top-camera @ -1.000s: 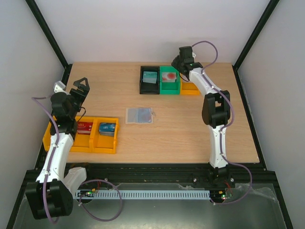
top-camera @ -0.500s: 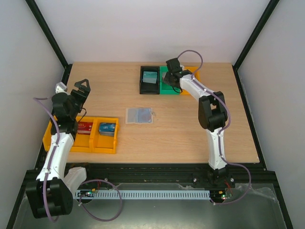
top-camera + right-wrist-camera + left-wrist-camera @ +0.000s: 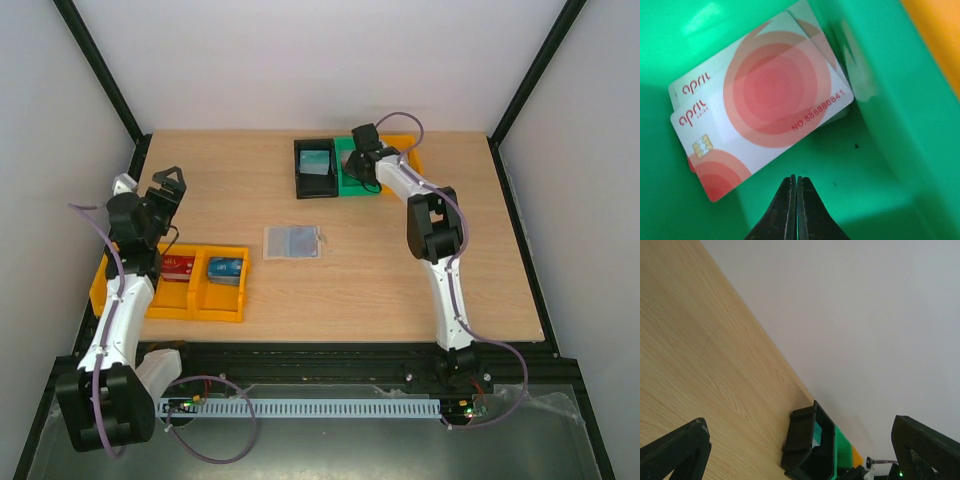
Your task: Take the credit cards out of the card holder
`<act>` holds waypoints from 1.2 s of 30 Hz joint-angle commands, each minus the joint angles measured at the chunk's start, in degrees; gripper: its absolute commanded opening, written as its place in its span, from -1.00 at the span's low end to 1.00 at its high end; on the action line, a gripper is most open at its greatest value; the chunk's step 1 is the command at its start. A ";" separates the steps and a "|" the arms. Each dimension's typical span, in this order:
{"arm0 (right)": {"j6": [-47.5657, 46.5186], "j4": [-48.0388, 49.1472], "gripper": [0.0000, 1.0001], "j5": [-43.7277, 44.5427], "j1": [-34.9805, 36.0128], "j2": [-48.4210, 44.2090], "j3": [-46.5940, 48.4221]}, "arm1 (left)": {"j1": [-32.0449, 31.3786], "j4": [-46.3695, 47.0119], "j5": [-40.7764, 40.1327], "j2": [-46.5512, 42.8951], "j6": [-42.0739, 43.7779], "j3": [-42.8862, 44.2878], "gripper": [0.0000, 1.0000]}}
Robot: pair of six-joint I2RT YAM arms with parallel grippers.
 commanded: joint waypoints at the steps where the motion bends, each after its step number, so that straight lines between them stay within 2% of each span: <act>1: 2.39 0.91 -0.97 -1.85 -0.22 4.61 5.98 | 1.61 0.94 -0.39 0.96 0.12 1.42 0.99; 5: 3.97 1.85 -0.97 -2.60 -0.22 8.21 11.36 | 2.38 2.08 -0.35 1.59 0.67 1.76 0.99; 14: 7.75 8.80 -0.97 -0.72 -0.22 8.35 13.29 | 3.83 2.40 -0.30 1.91 1.52 2.18 0.99; 21: 2.77 6.24 -0.97 2.48 0.16 0.07 10.66 | 3.39 1.58 0.83 1.95 3.11 1.16 0.99; 24: -2.96 5.99 -0.96 4.46 0.91 -5.82 7.47 | -0.89 0.41 1.74 2.32 9.45 1.67 0.99; 26: -7.52 3.78 -0.90 5.70 1.80 -9.81 5.31 | -5.49 -1.85 2.34 3.36 15.15 2.75 0.99; 29: -11.94 0.78 -0.75 6.17 4.28 -16.28 -2.68 | -11.23 -6.71 3.28 6.09 16.72 3.72 0.96; 31: -13.43 1.58 -0.62 3.21 6.08 -21.28 -11.37 | -13.39 -7.80 5.29 8.69 16.29 3.43 0.94; 33: -15.40 2.56 -0.41 -3.40 7.95 -25.44 -18.73 | -14.98 -7.98 5.72 11.15 16.88 4.08 0.92; 36: -16.61 -0.24 -0.16 -7.76 11.61 -27.16 -24.35 | -16.73 -9.03 6.36 15.80 18.65 7.38 0.92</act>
